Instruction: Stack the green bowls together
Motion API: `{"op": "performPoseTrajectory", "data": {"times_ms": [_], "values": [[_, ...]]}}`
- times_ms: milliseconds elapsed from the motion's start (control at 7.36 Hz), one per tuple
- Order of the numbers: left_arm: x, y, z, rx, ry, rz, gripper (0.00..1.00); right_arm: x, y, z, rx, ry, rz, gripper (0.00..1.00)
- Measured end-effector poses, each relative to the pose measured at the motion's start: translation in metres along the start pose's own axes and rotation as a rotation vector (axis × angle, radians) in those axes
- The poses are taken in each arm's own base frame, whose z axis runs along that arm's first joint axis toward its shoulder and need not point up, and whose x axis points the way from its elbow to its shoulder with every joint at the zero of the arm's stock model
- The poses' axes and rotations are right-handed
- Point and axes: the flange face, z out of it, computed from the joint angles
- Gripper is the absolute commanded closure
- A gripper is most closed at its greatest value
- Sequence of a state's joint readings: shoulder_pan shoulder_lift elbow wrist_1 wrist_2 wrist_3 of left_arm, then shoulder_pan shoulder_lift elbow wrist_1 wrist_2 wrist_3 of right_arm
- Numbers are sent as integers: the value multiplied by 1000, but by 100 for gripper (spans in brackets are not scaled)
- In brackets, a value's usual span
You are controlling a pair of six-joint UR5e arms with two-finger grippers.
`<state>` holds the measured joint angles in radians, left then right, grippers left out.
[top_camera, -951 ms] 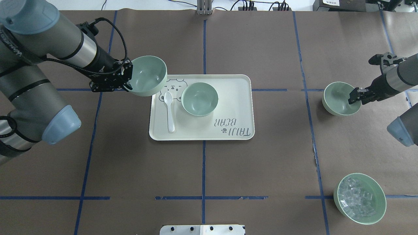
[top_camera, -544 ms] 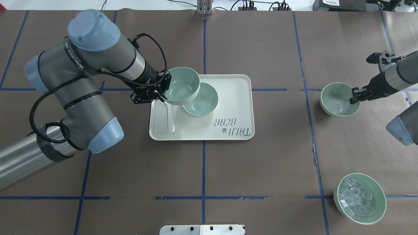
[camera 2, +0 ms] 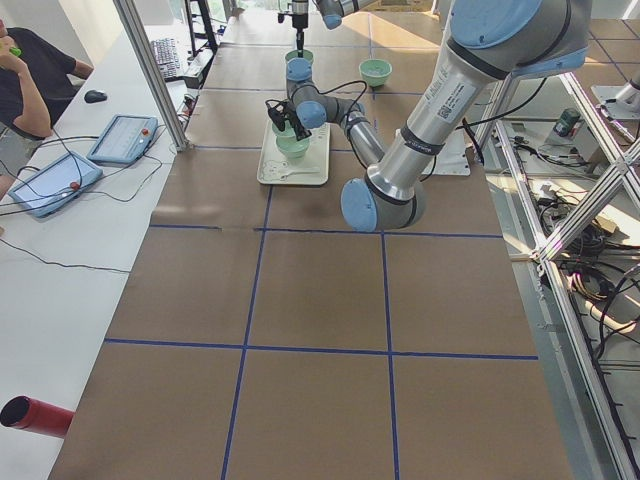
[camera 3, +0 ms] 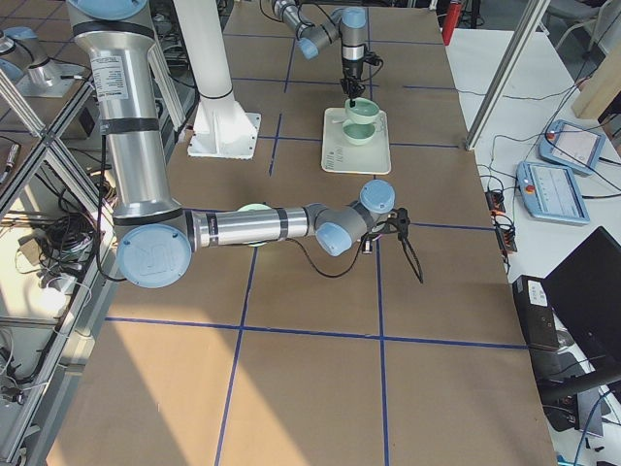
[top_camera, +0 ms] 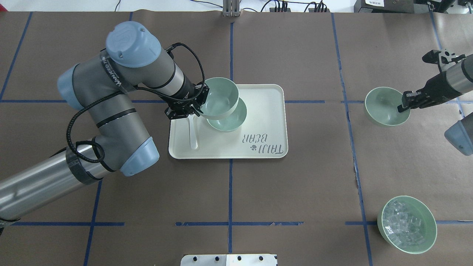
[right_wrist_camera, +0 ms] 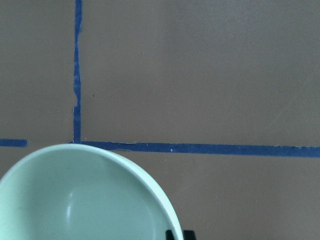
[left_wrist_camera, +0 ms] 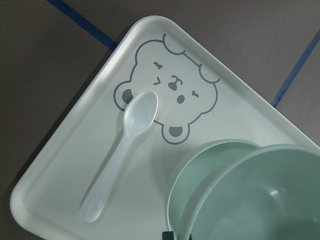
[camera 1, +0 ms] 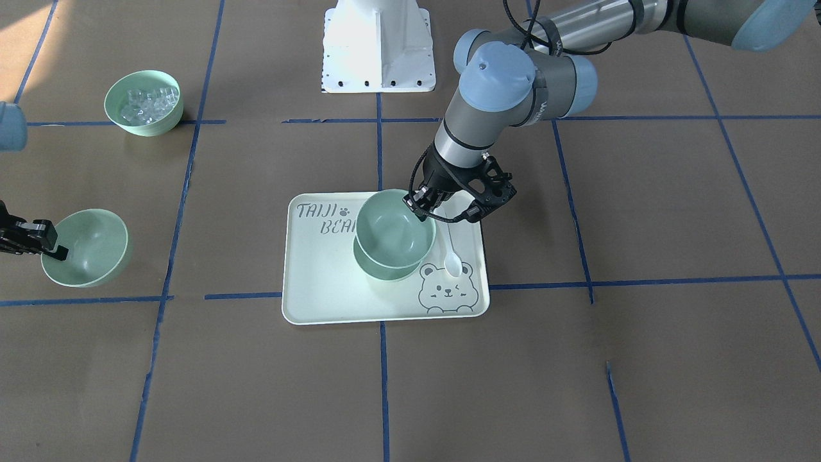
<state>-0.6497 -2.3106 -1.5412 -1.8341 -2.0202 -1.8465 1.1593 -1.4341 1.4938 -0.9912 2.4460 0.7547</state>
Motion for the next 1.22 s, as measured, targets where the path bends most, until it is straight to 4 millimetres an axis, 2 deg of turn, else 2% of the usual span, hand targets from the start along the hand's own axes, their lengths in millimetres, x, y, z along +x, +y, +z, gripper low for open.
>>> {"op": "performPoseTrajectory", "data": {"times_ms": [136,272,544,816,951,1087,1223], "values": [[2,2,10,9,12,-7,100,-1,-3,-5,3,-10,1,100],[3,3,15,19,18,-10,1,-1,-4,-8,6,-14,2,100],[1,3,15,27,24,11,0,-8,-4,-14,15,-23,-9,100],[-12,6,-2,24,48,58,0,-34,-7,-29,39,-45,-41,100],[-22,5,-13,24,59,83,0,-63,-16,-35,53,-68,-39,100],[-29,-4,-25,35,65,113,0,-109,-27,-35,53,-101,-18,100],[-33,-20,-38,53,58,152,0,-165,-32,-26,39,-135,6,100]]}}
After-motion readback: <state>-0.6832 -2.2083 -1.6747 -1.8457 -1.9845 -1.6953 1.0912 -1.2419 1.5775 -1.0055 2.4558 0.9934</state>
